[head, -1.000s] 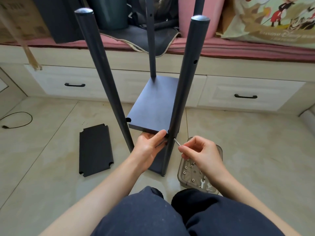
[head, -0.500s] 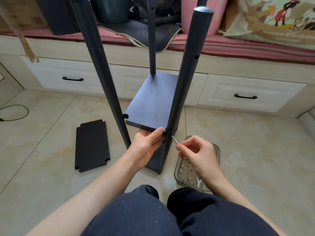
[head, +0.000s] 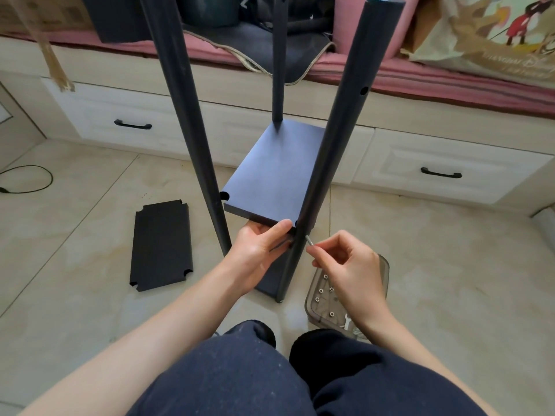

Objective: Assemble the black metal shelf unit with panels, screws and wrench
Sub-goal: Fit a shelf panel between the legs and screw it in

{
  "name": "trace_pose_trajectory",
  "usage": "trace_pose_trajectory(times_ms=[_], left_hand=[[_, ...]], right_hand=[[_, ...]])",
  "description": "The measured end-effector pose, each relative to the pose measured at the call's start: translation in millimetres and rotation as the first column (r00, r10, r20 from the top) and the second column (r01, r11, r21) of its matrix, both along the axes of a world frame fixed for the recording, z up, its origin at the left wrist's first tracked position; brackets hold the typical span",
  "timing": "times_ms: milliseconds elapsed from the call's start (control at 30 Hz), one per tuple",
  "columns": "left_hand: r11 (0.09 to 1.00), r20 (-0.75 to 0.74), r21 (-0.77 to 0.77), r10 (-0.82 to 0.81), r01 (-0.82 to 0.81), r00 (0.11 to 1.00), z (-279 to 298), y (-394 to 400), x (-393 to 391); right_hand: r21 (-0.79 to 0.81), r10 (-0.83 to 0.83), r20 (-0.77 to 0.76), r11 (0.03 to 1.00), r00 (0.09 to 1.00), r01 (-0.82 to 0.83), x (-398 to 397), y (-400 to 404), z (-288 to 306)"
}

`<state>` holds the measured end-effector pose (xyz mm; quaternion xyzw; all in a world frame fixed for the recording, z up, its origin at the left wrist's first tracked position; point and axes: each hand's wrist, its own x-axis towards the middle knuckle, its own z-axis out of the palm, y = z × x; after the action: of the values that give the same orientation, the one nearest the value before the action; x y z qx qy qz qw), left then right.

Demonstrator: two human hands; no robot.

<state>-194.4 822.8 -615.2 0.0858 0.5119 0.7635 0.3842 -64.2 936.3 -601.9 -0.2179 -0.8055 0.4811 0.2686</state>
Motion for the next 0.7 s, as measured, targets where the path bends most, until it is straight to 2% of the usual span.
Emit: trace_pose_trajectory(times_ms=[333, 467, 700], left_hand=[[1.0, -0.007, -0.007, -0.007, 0.007, 1.0, -2, 0, -1], [1.0, -0.007, -0.02, -0.007, 0.006, 1.0, -2, 0, -1], [1.0, -0.014, -0.03, 0.004, -0.004, 1.0, -1, 0, 0]], right_hand=[[-0.054, 0.004, 0.01, 0.999, 1.0, -0.003, -12, 3, 3], [-0.016, 0.015, 0.004, 1.0, 1.0, -0.015, -13, 2, 3], [-0.131, 0.035, 0.022, 0.991, 0.999, -0.032, -8, 5, -1]])
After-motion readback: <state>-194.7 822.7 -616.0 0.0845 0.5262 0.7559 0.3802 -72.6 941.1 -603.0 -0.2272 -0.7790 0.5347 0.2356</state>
